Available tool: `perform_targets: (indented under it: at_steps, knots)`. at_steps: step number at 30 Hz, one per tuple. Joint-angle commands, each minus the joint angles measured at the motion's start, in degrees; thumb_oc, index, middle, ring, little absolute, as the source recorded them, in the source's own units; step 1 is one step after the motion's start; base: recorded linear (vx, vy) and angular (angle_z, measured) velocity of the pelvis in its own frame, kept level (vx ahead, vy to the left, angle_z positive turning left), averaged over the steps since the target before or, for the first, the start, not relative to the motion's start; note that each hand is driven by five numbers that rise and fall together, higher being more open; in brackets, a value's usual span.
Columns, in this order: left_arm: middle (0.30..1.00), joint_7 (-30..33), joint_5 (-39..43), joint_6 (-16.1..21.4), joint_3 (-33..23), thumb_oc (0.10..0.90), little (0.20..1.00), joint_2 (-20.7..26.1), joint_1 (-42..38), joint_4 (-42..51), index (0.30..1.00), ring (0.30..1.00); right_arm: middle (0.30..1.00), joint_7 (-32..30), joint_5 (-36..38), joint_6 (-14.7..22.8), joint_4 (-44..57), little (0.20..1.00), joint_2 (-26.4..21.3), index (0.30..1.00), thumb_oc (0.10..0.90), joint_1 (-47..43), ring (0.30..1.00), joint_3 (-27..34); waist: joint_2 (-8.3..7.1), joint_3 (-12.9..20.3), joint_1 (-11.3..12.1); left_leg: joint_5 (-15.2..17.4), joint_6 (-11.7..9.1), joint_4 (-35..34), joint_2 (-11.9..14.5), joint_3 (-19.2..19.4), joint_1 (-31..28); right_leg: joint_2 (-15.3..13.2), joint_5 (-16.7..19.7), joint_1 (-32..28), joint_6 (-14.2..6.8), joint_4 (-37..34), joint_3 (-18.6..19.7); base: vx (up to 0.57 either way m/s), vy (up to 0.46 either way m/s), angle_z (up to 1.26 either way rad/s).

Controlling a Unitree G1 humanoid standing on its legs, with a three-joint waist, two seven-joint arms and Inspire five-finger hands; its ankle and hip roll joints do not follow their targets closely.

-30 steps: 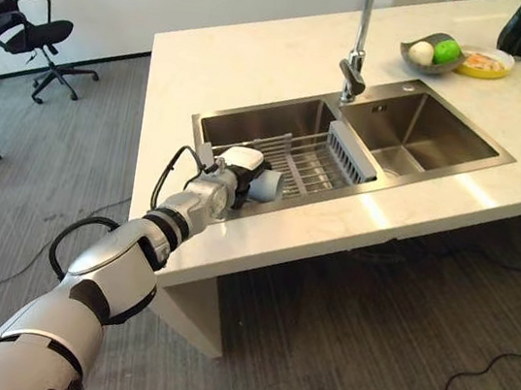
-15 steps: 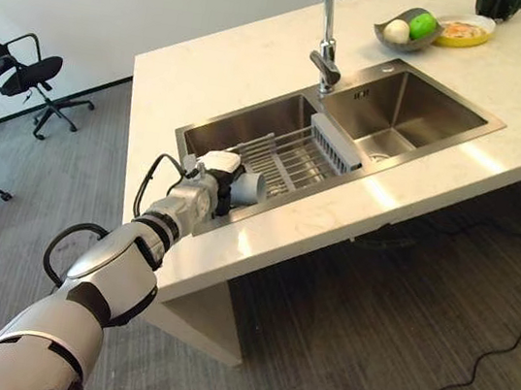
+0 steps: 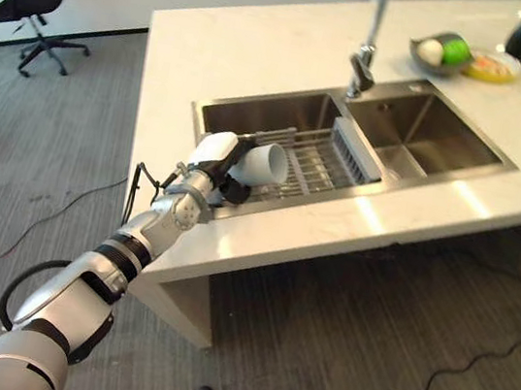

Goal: Place the dishes in the dishwasher.

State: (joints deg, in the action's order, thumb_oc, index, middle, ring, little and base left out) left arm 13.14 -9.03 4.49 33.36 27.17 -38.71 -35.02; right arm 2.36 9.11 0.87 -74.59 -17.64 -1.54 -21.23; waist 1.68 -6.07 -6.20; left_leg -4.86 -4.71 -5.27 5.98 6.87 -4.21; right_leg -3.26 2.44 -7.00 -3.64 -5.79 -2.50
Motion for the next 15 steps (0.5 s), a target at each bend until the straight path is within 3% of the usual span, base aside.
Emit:
perform_targets:
  at_steps: [1, 3, 4, 7, 12, 15]
  knots:
    - [0.300, 4.91, 16.67, 8.91, -6.99, 0.400, 0.300, -3.63, -7.36, 3.34, 0.300, 0.300, 0.900, -0.43, 1.51, 1.98, -0.94, 0.900, -0.93, 0.900, 0.800, -2.11, 0.900, -0.04, 1.59, 3.14, 0.93, 4.09, -2.57, 0.27, 0.69, -1.76, -1.90, -3.01, -2.41, 1.60, -5.04, 0.79, -0.84, -0.01, 0.005, 0.06]
    - [0.300, 4.73, 19.39, 9.09, -8.11, 0.400, 0.300, -4.02, -7.58, 3.51, 0.300, 0.300, 0.900, -0.81, 1.73, 1.83, -0.95, 0.900, -0.93, 0.900, 0.800, -2.34, 0.900, 0.13, 1.40, 3.25, 0.99, 4.14, -2.57, 0.27, 0.68, -1.91, -1.92, -3.05, -2.39, 1.50, -5.01, 0.79, -0.90, 0.00, 0.000, 0.00]
    - [0.300, 5.31, 26.89, 11.46, -10.63, 0.400, 0.300, -6.02, -8.14, 5.68, 0.300, 0.300, 0.900, -1.22, 1.82, 1.74, -1.31, 0.900, -0.83, 0.900, 0.800, -2.63, 0.900, 0.38, 1.07, 3.52, 1.15, 4.12, -2.59, 0.27, 0.67, -2.11, -1.91, -3.02, -2.42, 1.32, -4.90, 0.79, -1.10, 0.00, 0.000, 0.00]
    - [0.300, 6.31, 31.65, 13.98, -13.66, 0.400, 0.300, -6.81, -8.11, 12.63, 0.300, 0.300, 0.900, -1.75, 2.03, 1.85, -1.14, 0.900, -0.70, 0.900, 0.800, -2.19, 0.900, 1.10, 0.80, 3.64, 1.39, 4.03, -2.61, 0.27, 0.61, -2.74, -1.71, -3.03, -2.45, 1.22, -4.80, 0.79, -1.38, -0.02, -0.004, 0.09]
    - [0.300, 8.19, 31.02, 16.88, -22.84, 0.400, 0.300, -4.26, -1.71, 28.88, 0.300, 0.300, 0.900, -1.59, 2.74, 1.69, -1.31, 0.900, 0.19, 0.900, 0.800, -0.13, 0.900, 2.18, 0.52, 3.96, 2.80, 4.33, -2.35, 0.27, 0.17, -3.64, -1.83, -3.09, -2.72, 1.27, -4.64, 0.79, -1.04, -0.01, -0.004, 0.03]
    - [0.300, 9.22, 26.94, 17.72, -30.32, 0.400, 0.300, -0.13, 5.77, 35.77, 0.300, 0.300, 0.900, -0.24, 2.25, 1.59, -2.07, 0.900, 0.20, 0.900, 0.800, 0.83, 0.900, 2.79, 0.51, 3.88, 4.59, 3.80, -2.32, 0.27, 0.04, -3.94, -1.62, -2.98, -2.56, 1.49, -4.24, 0.79, -0.72, -0.02, -0.018, -0.04]
